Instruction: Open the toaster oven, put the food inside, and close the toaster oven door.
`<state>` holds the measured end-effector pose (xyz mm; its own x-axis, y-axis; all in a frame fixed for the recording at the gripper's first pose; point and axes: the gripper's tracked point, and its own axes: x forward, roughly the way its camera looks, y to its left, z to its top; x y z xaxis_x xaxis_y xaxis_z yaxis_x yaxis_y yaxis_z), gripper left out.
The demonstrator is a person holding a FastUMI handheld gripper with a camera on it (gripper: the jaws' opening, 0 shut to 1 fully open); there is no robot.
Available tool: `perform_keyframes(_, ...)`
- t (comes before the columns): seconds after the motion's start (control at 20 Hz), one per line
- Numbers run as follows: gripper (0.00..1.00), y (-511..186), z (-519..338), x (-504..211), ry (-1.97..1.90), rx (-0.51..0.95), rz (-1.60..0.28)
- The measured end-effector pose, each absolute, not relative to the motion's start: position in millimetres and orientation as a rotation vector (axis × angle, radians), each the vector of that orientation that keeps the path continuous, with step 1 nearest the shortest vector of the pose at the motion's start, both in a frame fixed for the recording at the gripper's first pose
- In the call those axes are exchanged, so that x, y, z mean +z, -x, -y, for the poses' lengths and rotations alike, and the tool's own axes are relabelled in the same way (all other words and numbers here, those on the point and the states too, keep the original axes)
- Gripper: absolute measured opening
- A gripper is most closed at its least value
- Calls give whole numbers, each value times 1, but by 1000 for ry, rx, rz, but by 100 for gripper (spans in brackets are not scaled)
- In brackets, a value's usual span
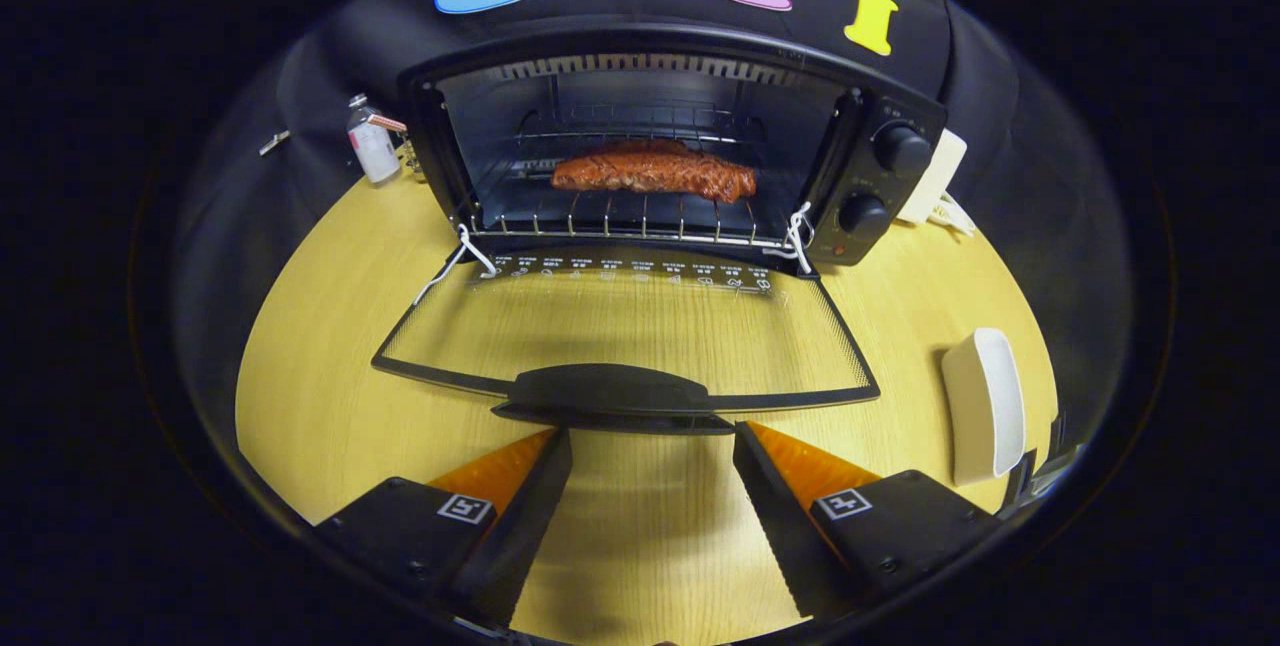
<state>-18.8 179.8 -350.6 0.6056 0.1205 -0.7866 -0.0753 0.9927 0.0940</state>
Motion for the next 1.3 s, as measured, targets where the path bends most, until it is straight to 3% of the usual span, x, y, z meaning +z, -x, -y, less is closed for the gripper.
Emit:
perform_keyframes(0.8, 100, -13, -170, -256, -153, 122, -674)
perform_keyframes(1.3, 100, -14, -172, -246, -140, 139, -629)
